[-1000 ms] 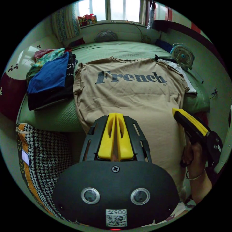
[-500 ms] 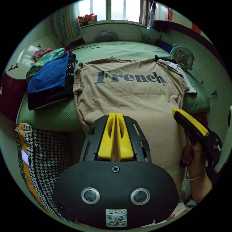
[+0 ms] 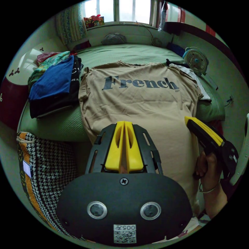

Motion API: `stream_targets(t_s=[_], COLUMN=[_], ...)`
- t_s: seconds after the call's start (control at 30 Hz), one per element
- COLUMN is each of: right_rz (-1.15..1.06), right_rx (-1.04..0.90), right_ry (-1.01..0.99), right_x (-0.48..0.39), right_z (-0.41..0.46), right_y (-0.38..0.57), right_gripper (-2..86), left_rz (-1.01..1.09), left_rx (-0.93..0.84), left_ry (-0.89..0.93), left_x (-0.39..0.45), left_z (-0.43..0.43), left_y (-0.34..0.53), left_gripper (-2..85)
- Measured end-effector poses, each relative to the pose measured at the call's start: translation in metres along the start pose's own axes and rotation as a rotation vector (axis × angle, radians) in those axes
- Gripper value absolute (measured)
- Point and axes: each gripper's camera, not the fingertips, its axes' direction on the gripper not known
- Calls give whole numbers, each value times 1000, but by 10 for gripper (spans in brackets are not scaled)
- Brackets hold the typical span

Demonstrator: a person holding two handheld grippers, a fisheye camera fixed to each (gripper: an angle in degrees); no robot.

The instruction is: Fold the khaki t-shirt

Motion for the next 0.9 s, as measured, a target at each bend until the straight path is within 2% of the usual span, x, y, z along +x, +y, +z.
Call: stream_targets(t_s=[0.9], right_rz=[-3], right_rx=[-3], right_ry=[4], right_x=[-1], right_z=[-6], right_y=[9], right_gripper=[-9], left_rz=[0], left_rx=[-2], left_ry=[-1], left_x=[14], left_z=[-3], left_y=[5], left_gripper=[-7])
